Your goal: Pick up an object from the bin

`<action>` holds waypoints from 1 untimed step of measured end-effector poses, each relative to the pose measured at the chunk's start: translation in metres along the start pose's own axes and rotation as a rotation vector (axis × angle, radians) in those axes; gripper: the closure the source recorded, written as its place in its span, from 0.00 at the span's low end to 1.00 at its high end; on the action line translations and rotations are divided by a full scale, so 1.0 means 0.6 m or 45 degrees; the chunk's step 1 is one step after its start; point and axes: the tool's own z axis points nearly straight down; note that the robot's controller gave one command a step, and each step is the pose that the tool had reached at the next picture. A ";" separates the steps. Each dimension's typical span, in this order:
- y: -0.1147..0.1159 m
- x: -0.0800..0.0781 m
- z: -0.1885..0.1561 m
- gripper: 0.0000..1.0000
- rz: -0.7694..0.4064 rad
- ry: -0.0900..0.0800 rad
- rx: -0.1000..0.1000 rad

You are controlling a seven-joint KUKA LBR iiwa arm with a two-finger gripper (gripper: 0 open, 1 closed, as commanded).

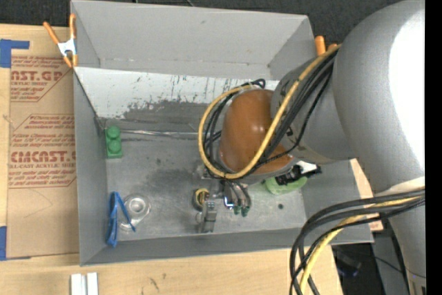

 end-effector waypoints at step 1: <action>-0.062 -0.035 -0.008 0.00 -0.167 -0.004 0.004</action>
Offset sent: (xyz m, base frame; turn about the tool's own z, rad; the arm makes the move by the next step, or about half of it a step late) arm 0.0183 -0.0374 0.0050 -0.1329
